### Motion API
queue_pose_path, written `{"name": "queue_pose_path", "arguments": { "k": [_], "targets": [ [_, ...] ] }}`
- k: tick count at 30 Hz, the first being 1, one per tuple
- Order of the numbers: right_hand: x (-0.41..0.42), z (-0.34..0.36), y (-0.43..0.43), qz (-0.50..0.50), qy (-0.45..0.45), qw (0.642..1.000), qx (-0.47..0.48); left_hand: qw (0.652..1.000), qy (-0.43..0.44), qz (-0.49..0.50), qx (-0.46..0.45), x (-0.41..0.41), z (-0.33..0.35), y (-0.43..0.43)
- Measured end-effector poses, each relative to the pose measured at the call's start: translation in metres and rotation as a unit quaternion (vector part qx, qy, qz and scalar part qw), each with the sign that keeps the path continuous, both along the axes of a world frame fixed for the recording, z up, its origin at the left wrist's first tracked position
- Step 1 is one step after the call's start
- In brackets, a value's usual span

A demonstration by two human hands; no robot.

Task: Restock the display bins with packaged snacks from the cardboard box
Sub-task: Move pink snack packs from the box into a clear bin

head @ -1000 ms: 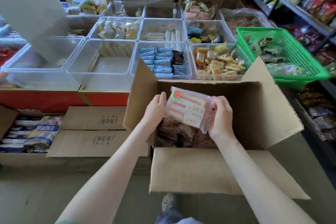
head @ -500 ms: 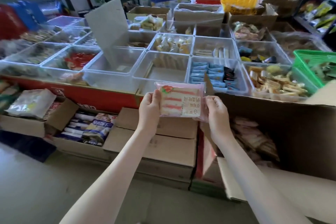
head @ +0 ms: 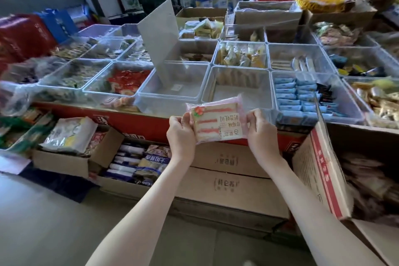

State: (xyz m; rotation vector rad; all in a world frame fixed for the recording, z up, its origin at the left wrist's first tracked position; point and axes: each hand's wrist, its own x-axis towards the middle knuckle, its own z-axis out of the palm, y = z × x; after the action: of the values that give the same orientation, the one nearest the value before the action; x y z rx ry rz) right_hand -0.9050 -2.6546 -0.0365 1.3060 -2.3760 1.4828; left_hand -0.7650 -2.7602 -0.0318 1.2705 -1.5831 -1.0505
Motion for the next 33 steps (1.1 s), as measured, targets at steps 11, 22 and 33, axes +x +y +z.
{"name": "queue_pose_path", "arguments": {
  "k": [11, 22, 33],
  "targets": [
    [-0.098, 0.005, -0.082, 0.042, 0.057, 0.997, 0.025, 0.988, -0.124, -0.088, -0.012, -0.071, -0.003, -0.080],
    [-0.170, 0.006, -0.200, 0.184, 0.353, 0.915, 0.067, 0.811, -0.308, -0.298, -0.399, -0.178, 0.024, -0.172],
    [-0.256, -0.080, -0.254, -0.024, -0.190, 0.979, 0.067, 0.955, -0.121, -0.260, -0.070, -0.251, -0.041, -0.282]
  ]
}}
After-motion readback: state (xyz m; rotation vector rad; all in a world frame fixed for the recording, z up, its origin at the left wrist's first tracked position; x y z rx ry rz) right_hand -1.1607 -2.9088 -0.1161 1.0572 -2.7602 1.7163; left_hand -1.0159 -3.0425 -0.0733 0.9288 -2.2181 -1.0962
